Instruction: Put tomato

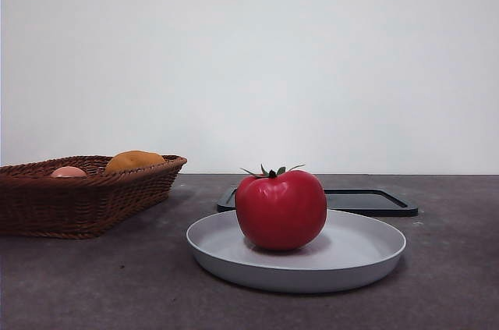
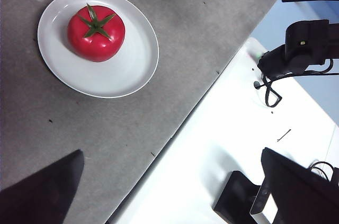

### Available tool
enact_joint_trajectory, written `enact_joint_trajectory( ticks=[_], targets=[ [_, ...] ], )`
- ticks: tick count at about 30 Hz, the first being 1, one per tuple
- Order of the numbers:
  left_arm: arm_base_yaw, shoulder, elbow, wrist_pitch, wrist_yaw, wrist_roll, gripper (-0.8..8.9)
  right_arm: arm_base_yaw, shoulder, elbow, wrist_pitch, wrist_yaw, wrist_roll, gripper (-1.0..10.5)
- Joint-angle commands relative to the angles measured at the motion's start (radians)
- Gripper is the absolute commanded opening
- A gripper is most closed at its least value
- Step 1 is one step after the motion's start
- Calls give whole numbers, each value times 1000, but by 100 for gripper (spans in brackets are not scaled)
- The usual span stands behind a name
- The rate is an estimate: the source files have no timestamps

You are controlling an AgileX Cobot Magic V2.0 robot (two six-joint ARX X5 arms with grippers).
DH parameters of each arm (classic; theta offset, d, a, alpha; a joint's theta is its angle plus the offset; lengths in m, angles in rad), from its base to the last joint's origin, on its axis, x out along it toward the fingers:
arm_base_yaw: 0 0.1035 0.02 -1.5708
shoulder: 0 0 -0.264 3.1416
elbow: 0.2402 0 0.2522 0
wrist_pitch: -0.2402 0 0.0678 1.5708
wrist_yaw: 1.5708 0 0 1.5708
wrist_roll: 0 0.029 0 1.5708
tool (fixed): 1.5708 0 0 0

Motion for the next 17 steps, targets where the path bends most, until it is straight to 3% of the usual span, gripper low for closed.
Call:
enact_joint_trajectory(
  ticks=[1,10,17],
  targets=[
    [-5,6,23,18,8,19,590,18,34,19,33,-1,18,425],
    [-5,6,23,18,8,19,590,98,224,21,223,13,46,427],
    [-5,6,23,18,8,19,590,168,416,21,365,119,45,449]
  ],
)
